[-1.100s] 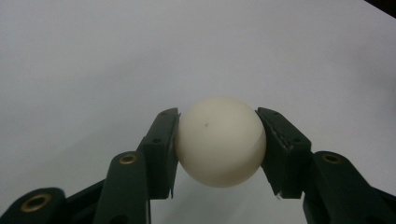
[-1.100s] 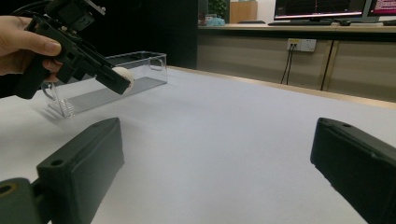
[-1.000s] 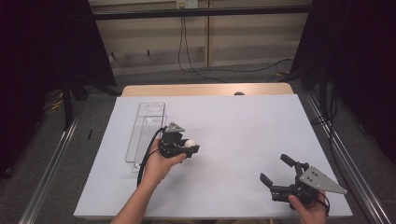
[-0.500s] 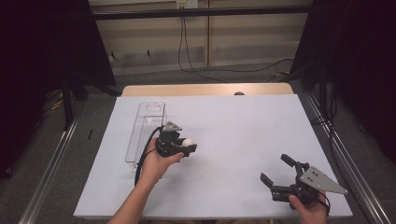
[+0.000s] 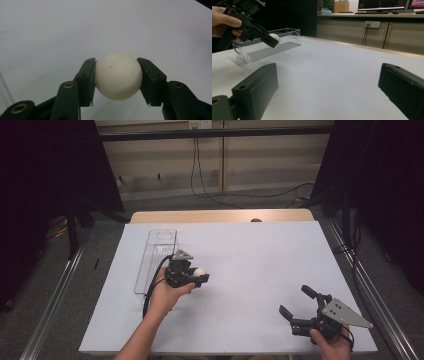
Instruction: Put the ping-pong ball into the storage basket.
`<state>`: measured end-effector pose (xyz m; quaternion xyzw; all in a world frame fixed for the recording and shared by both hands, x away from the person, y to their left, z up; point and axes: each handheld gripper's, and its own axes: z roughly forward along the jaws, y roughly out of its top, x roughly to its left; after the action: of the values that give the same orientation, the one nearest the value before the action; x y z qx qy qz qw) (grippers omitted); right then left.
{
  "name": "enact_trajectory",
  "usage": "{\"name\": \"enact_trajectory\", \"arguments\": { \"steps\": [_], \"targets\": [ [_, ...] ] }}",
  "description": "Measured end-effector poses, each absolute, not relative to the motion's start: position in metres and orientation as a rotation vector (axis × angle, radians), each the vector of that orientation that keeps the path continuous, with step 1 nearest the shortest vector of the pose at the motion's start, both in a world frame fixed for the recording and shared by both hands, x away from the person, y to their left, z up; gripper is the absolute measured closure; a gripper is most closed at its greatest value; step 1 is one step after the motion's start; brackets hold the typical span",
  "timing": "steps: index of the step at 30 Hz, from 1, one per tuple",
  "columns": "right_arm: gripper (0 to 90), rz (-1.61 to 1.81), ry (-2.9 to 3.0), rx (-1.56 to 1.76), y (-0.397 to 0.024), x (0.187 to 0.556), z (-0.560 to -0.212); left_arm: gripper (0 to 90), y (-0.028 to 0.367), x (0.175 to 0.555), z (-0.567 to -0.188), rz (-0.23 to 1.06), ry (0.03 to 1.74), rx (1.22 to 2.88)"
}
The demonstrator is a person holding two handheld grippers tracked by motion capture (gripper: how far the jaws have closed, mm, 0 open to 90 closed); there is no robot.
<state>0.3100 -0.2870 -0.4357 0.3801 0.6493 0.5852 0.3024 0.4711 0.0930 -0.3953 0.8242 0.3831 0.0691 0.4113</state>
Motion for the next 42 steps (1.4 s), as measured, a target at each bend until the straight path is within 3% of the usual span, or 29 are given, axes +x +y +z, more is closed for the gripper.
{"name": "enact_trajectory", "arguments": {
  "steps": [32, 42],
  "targets": [
    [2.2, 1.551, 1.723, 1.002, -0.286, 0.31, -0.436, 51.1, 0.106, 0.475, -0.386, 0.194, 0.948, 2.111],
    [2.2, 1.552, 1.723, 1.003, -0.286, 0.31, -0.436, 51.1, 0.107, 0.474, -0.385, 0.196, 0.988, 2.047]
  ]
}}
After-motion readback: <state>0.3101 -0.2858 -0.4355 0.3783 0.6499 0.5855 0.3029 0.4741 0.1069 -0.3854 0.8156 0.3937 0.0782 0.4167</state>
